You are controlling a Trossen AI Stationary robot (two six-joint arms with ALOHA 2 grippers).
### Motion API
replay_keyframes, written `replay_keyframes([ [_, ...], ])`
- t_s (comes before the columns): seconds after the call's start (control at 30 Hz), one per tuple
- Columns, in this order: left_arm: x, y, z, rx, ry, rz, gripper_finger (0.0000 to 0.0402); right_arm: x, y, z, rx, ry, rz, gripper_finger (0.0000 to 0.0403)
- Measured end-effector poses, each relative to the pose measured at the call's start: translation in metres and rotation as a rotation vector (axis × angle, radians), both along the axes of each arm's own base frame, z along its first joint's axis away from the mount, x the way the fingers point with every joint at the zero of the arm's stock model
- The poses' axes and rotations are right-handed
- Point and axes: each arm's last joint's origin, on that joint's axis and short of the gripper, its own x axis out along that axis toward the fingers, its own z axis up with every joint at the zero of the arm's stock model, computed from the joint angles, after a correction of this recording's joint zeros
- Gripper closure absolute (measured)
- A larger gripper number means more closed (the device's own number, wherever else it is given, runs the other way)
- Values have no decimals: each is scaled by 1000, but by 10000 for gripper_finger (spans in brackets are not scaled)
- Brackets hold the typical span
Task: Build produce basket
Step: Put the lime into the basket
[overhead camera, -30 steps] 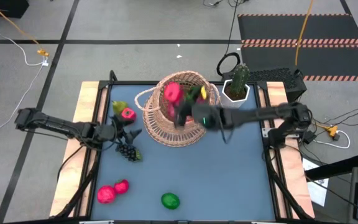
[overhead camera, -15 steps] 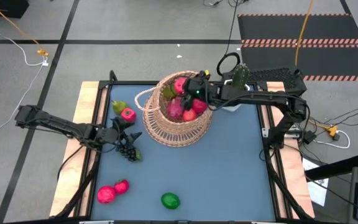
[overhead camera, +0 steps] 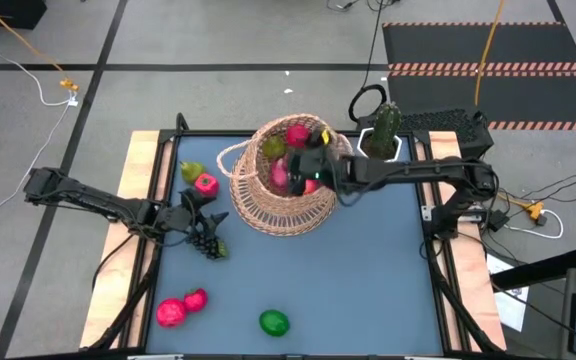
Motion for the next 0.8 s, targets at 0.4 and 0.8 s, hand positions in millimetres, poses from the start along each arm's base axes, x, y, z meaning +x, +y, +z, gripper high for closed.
replay_keyframes([
  [0.4, 8, -25, 15, 51, -125, -344, 21, -9, 135, -50, 282, -135, 558, 26],
  [0.8, 21, -31, 22, 185, -198, -392, 21, -28, 146, -146, 566, -312, 718, 26],
])
